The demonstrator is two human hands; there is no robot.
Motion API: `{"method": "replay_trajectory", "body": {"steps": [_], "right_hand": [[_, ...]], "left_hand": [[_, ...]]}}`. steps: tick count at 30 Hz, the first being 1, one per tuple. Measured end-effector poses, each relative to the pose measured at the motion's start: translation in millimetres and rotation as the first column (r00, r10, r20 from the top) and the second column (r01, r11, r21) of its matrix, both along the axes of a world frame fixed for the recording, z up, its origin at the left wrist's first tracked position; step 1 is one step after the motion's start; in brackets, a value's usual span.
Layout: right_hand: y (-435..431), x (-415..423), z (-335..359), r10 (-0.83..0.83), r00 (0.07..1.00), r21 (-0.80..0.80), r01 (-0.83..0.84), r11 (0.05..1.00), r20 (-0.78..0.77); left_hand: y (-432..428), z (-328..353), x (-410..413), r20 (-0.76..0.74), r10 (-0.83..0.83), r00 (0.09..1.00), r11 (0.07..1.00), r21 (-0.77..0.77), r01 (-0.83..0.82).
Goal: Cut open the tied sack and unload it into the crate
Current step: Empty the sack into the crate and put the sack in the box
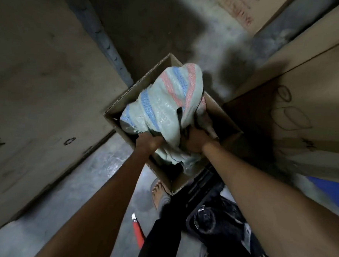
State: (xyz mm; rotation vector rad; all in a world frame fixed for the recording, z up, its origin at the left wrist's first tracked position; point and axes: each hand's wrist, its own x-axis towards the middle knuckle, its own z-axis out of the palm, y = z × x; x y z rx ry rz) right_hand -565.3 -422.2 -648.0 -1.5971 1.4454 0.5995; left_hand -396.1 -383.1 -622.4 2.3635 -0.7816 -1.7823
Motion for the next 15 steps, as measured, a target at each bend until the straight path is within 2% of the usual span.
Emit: {"method": "replay_trajectory", "body": {"steps": [7,11,15], "right_hand": [[97,-1,116,-0.038,0.998,-0.037,0.039,0.999,0.047],[186,2,195,0.06,0.995,-0.078,-0.054,0.995,0.074],[291,-1,252,0.166,0.982,-0.115,-0.155,0.981,0.09]], "left_hand": [[87,102,-15,0.085,0.169,0.982,0.968,-0.202,-0.149],[199,159,-22,0.046,0.271,0.961,0.943,-0.211,-0.256],[349,198,-39,0.095,0.371,0.924,0.923,-0.15,-0.356]]}}
